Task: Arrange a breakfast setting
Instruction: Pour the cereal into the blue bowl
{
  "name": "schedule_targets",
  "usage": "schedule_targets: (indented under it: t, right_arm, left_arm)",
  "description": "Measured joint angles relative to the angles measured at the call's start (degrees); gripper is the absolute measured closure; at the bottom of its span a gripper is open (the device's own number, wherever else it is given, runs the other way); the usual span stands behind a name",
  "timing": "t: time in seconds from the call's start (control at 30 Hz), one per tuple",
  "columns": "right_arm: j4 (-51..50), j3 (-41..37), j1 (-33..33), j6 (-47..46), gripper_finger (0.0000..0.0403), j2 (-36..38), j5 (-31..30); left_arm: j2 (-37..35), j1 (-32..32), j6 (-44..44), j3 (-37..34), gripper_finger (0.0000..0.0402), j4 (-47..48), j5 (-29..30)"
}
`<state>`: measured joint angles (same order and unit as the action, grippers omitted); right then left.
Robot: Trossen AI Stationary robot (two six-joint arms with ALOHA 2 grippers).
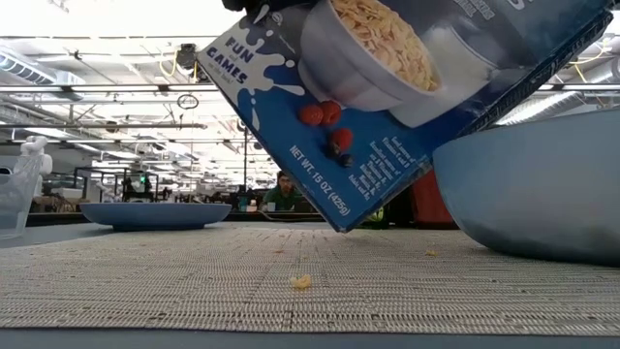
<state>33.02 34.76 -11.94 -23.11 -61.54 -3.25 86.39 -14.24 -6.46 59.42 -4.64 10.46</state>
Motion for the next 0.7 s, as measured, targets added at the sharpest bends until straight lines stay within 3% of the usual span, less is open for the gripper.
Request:
schedule_targets:
  t: [0.23,0.7]
  right_arm:
    - [-0.3,0.0,0.0,0.0,0.0403,0.0,0.0]
    - [-0.3,0.0,0.0,0.0,0.0397,0.0,0.0]
  left_arm:
    - [0.0,0.3,-0.1,0.0,0.0029,0.0,0.1]
    - [0.0,0.3,0.1,0.0,0.0192,0.1,0.2]
